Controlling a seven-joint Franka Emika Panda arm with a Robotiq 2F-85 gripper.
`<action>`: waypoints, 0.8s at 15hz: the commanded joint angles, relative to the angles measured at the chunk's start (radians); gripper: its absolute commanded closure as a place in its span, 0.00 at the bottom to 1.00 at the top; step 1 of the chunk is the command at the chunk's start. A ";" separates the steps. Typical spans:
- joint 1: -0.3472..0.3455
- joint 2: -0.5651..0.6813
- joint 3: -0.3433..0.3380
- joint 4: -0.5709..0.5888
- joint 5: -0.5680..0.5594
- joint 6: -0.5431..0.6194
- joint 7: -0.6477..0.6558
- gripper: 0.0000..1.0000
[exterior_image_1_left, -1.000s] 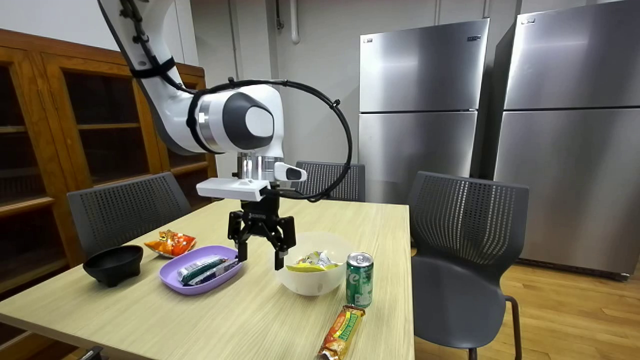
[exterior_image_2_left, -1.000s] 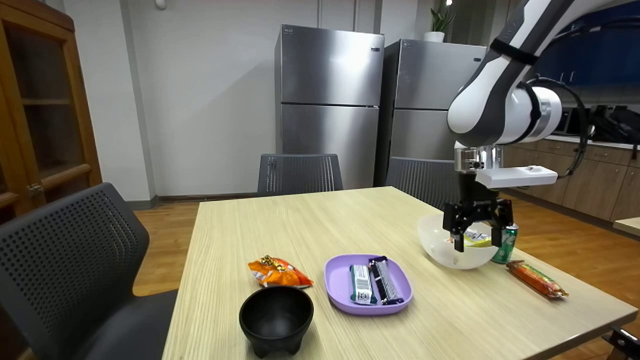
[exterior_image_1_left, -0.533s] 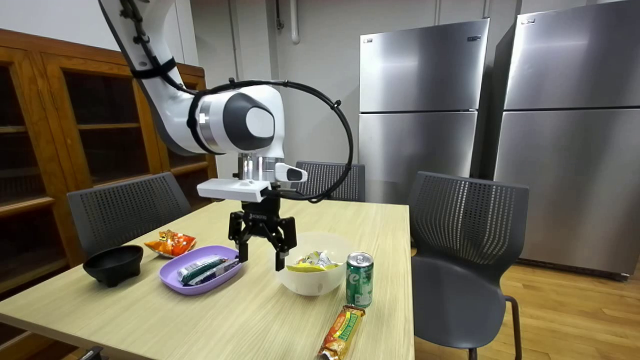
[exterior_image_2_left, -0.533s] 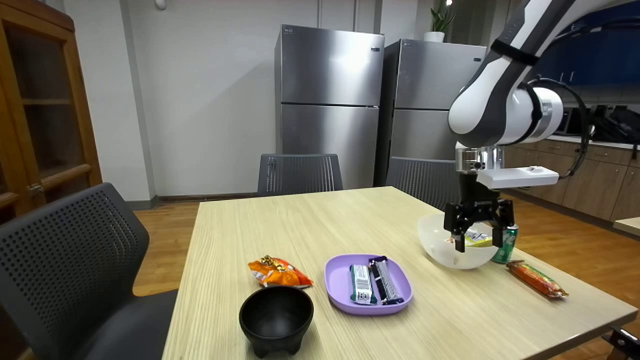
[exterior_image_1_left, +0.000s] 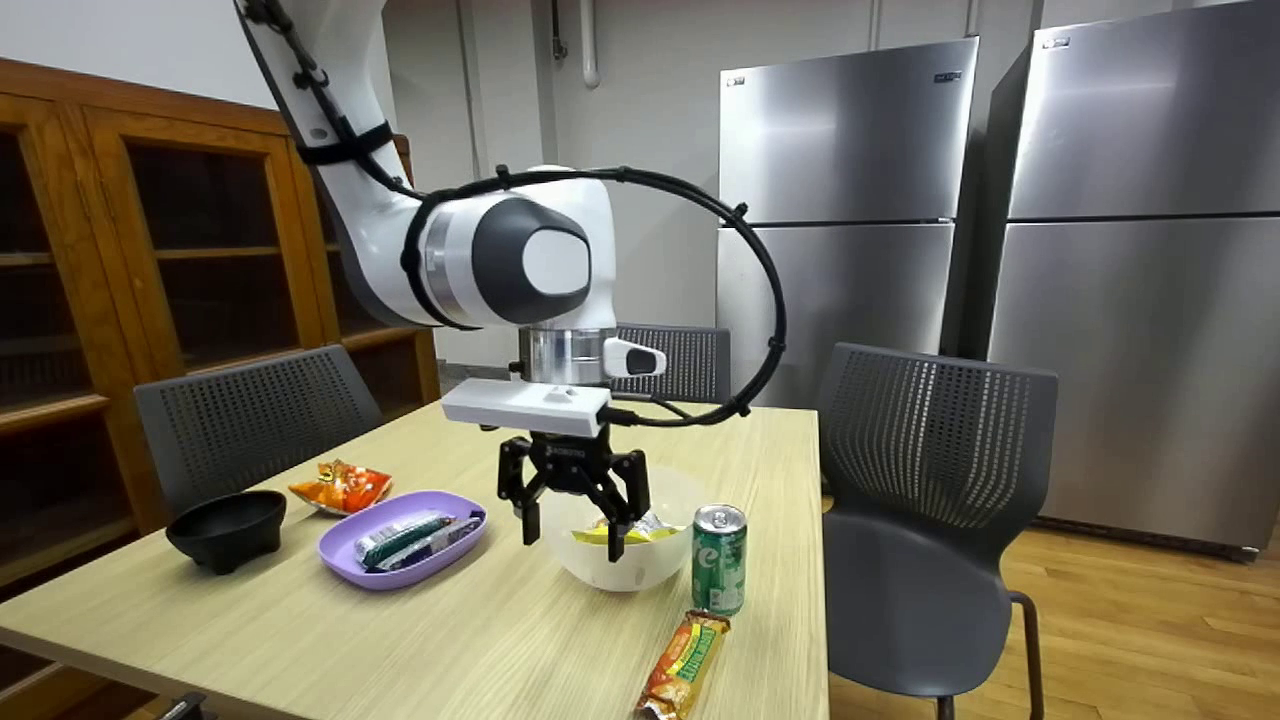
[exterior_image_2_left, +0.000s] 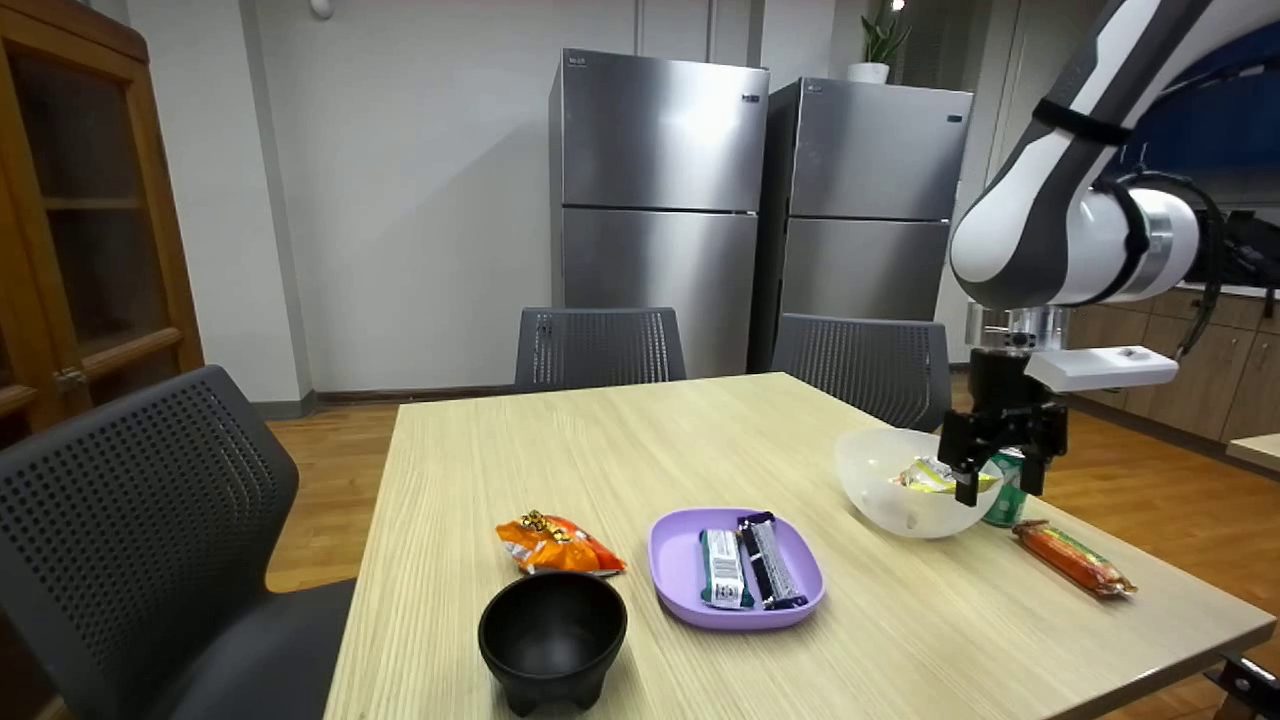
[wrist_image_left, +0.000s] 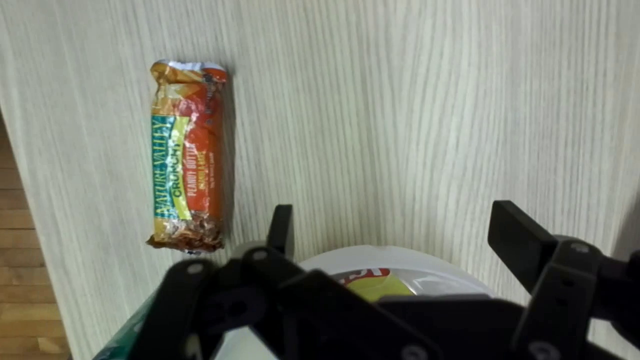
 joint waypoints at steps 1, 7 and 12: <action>-0.069 -0.031 0.010 -0.054 0.025 0.067 -0.147 0.00; -0.169 0.001 0.040 -0.074 0.093 0.160 -0.368 0.00; -0.223 0.052 0.068 -0.065 0.169 0.217 -0.400 0.00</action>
